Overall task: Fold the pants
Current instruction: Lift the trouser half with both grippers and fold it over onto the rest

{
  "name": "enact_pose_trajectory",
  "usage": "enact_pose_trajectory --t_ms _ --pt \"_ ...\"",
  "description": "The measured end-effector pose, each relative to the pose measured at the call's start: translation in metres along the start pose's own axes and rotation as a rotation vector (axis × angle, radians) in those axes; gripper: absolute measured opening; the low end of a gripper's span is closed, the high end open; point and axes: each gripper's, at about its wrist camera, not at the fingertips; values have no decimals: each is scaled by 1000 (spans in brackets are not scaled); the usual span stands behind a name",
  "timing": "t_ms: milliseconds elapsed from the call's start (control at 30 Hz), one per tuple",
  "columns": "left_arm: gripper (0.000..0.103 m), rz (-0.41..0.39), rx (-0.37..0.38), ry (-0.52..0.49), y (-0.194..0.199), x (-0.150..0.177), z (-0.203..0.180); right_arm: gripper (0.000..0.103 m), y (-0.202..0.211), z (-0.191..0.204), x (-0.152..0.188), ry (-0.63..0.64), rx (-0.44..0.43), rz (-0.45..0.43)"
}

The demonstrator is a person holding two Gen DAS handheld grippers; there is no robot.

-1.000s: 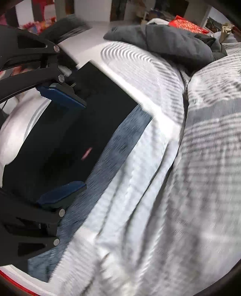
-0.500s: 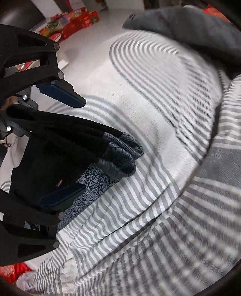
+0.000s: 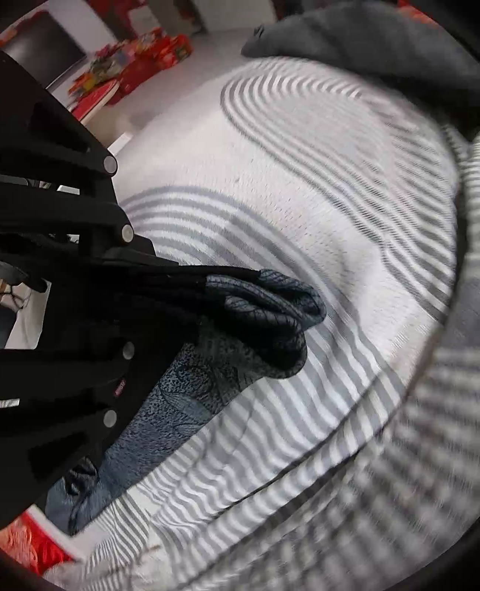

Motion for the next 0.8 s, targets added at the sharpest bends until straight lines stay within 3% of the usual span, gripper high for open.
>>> enact_pose_trajectory --t_ms 233,433,600,700,800 --pt "29 -68 65 -127 44 -4 -52 18 71 -36 73 -61 -170 -251" --pt "29 -103 147 -249 86 6 -126 17 130 -83 155 -141 -285 -446" --pt "29 -64 225 -337 102 27 -191 17 151 -136 242 -214 -337 -550" --pt "29 -26 254 -397 103 48 -231 17 148 -175 302 -279 -372 -603" --pt "29 7 271 -464 101 72 -270 17 143 -206 341 -326 -409 -643"
Point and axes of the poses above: each gripper's, at about its wrist camera, not at the fingertips, and y roughly against the way its jaws point, z to its left, x to its underside, and after that the axes turned 14 degrees about y, right-handed
